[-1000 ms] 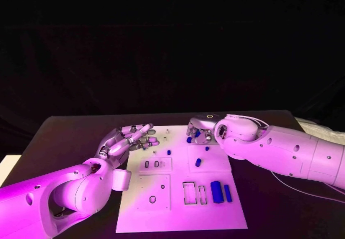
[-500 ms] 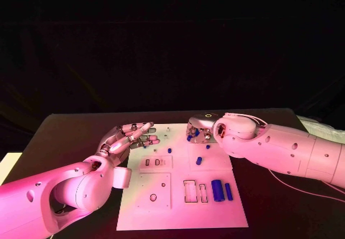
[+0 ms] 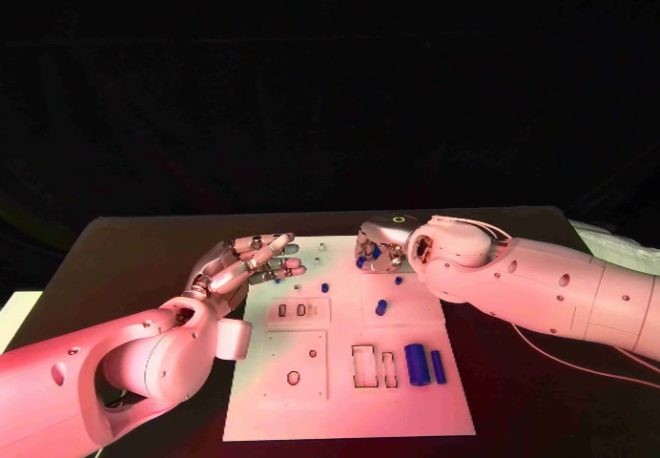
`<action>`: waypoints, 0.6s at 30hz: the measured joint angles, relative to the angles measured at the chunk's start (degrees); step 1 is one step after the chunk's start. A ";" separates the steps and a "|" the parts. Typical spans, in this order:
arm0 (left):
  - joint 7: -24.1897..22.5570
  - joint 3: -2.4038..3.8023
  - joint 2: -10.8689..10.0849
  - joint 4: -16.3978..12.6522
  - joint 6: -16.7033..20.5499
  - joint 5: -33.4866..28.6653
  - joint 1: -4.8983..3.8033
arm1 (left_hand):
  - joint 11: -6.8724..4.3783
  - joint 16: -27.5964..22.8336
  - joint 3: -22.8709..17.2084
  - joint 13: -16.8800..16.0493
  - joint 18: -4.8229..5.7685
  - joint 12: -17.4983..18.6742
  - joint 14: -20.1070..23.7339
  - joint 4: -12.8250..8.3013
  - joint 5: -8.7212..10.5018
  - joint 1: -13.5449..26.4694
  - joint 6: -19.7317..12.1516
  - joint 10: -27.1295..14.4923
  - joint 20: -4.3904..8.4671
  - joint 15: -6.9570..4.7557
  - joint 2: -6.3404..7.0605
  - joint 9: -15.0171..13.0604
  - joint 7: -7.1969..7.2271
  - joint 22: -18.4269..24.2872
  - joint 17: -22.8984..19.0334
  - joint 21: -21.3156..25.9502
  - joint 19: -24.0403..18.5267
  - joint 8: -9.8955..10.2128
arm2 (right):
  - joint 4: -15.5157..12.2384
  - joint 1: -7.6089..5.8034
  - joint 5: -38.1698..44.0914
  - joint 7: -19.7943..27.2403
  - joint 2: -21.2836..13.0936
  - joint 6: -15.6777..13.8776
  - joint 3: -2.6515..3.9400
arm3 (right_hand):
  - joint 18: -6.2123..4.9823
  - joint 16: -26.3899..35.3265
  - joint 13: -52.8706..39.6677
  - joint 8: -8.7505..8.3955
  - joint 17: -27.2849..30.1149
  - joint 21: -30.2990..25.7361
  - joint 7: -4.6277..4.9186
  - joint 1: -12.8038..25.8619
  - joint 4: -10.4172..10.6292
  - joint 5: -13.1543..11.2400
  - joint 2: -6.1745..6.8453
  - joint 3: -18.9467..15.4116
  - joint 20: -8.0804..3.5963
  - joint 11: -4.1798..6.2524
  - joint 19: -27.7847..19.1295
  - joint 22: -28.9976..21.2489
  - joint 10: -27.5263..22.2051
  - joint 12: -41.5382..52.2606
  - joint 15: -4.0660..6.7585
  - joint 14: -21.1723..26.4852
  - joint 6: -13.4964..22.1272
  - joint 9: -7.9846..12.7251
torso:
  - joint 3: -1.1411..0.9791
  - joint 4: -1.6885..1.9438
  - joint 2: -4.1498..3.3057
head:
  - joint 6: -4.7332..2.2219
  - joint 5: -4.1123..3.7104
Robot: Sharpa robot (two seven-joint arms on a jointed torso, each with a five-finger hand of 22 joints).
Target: Assemble the parts on the task board
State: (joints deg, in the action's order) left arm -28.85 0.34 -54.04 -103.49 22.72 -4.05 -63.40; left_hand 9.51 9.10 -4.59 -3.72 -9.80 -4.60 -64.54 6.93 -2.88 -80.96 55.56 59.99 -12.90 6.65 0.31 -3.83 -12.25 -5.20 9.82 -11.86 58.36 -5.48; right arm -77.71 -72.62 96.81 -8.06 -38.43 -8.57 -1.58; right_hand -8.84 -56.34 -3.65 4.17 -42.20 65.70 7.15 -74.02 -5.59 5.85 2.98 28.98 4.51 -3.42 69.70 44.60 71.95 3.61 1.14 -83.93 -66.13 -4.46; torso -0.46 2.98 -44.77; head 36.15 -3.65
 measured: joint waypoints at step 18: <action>0.19 0.00 0.28 0.34 -0.16 -0.04 -0.05 | 0.00 0.00 -0.06 0.00 -0.01 0.00 0.00 -0.37 0.00 0.00 0.00 0.00 0.00 0.00 0.00 0.00 0.00 0.05 0.05 0.22 0.00 0.00 | 3.90 -0.11 -1.26 -0.57 5.27 -11.59 0.16 | 0.00 -0.87 0.00 -0.39 -0.56 0.88 0.00 -0.28 0.46 -0.46 -0.01 0.46 0.00 0.08 0.00 0.78 0.08 -0.20 0.00 0.00 0.01 0.00 | 0.16 0.54 -0.25 | -0.88 0.19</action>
State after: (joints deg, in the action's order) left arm -28.66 0.35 -53.76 -103.14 22.55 -4.10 -63.45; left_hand 9.51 9.10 -4.65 -3.72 -9.81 -4.60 -64.54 6.56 -2.88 -80.96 55.56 59.99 -12.90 6.66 0.31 -3.83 -12.25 -5.15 9.88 -11.64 58.35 -5.49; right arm -73.80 -72.73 95.55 -8.62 -33.15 -20.16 -1.42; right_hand -8.84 -57.21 -3.65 3.78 -42.76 66.58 7.15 -74.31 -5.13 5.39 2.97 29.43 4.51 -3.34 69.69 45.37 72.03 3.41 1.14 -83.93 -66.12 -4.46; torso -0.30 3.52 -45.02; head 35.27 -3.47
